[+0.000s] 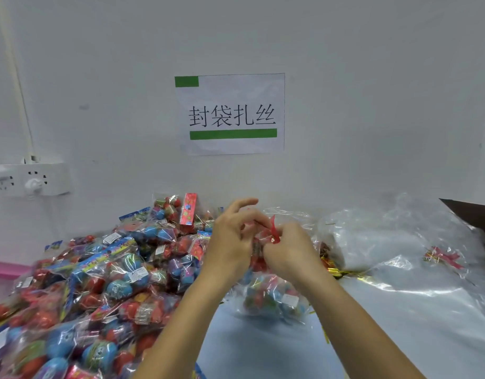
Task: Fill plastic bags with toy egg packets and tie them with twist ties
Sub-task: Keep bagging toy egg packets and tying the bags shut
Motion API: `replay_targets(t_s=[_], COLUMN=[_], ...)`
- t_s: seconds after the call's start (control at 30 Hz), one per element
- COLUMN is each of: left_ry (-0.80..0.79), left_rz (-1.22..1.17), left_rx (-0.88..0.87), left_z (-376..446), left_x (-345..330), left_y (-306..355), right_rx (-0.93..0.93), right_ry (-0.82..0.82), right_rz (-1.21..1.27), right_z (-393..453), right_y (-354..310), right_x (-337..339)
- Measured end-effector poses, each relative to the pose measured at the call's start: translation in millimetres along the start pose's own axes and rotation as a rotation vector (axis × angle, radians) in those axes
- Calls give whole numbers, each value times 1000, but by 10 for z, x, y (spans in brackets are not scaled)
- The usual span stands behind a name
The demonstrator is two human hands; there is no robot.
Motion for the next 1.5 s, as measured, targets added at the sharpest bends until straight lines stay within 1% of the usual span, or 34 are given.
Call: replay_targets(t_s=[0.07, 0.13, 0.23, 0.3, 0.37, 0.4, 0.43, 0.53, 0.63, 0.73, 0.83, 0.9, 0.93, 0.97, 1.03, 1.1, 1.13, 1.2, 1.23, 1.3, 1.37, 1.43, 1.5], left_ry=[-22, -62, -112, -157, -211, -231, -242, -226, -166, -1, 198, 261, 266, 247, 158, 51, 6, -51, -50, -16, -29, -56, -87], left_rz=[3, 5, -10, -5, 11, 8, -4, -53, -155, -192, -80, -67, -104, -177, -396, -655, -807, -1026, -1069, -1071, -1048, -1091, -1145], left_rx=[-43, -80, -95, -105, -107, -99, -87, -70, -34, 38, 101, 217, 302, 409, 628, 794, 849, 890, 904, 950, 968, 959, 908], left_z=[-8, -14, -17, -20, -28, -32, -34, -33, -25, -40, -65, -79, -89, -99, -138, -213, -245, -282, -300, -336, -366, -379, -366], left_x=[5, 9, 13, 17, -11, -38, -69, -128, -116, -72, -5, 25, 29, 15, -73, -200, -264, -358, -383, -412, -439, -464, -457], left_y=[11, 38, 69, 73, 62, 52, 44, 37, 31, 13, -82, -199, -262, -338, -437, -494, -502, -497, -502, -525, -520, -515, -467], right_rx=[-47, -90, -130, -111, -75, -65, -61, -75, -101, -126, -149, -147, -154, -161, -164, -164, -164, -159, -161, -168, -177, -181, -176], right_ry=[-106, -248, -441, -592, -725, -746, -729, -589, -491, -372, -230, -147, -123, -109, -108, -134, -148, -156, -153, -160, -183, -186, -140], right_rz=[192, 327, 454, 535, 561, 544, 514, 460, 412, 301, 217, 194, 201, 224, 286, 355, 388, 422, 440, 492, 523, 536, 514], right_z=[12, 22, 13, -33, -105, -116, -114, -67, -33, -2, 4, 34, 41, 40, 40, 38, 35, 45, 47, 54, 60, 72, 97], right_y=[28, 40, 47, 18, -21, -26, -19, 23, 51, 51, 46, 55, 58, 52, 31, 12, 5, 15, 23, 40, 45, 51, 73], right_x=[-10, -20, 4, 27, 44, 51, 58, 88, 109, 148, 238, 339, 385, 422, 477, 497, 504, 526, 535, 545, 529, 513, 515])
Point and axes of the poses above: each hand's wrist, its own z-axis towards the middle knuckle, its own x-axis out of the back of the hand, y = z × x, the point moved 5 cm from there along z, towards the middle knuckle, and after that the axes turned 4 degrees about -x, right-handed, at the moved point
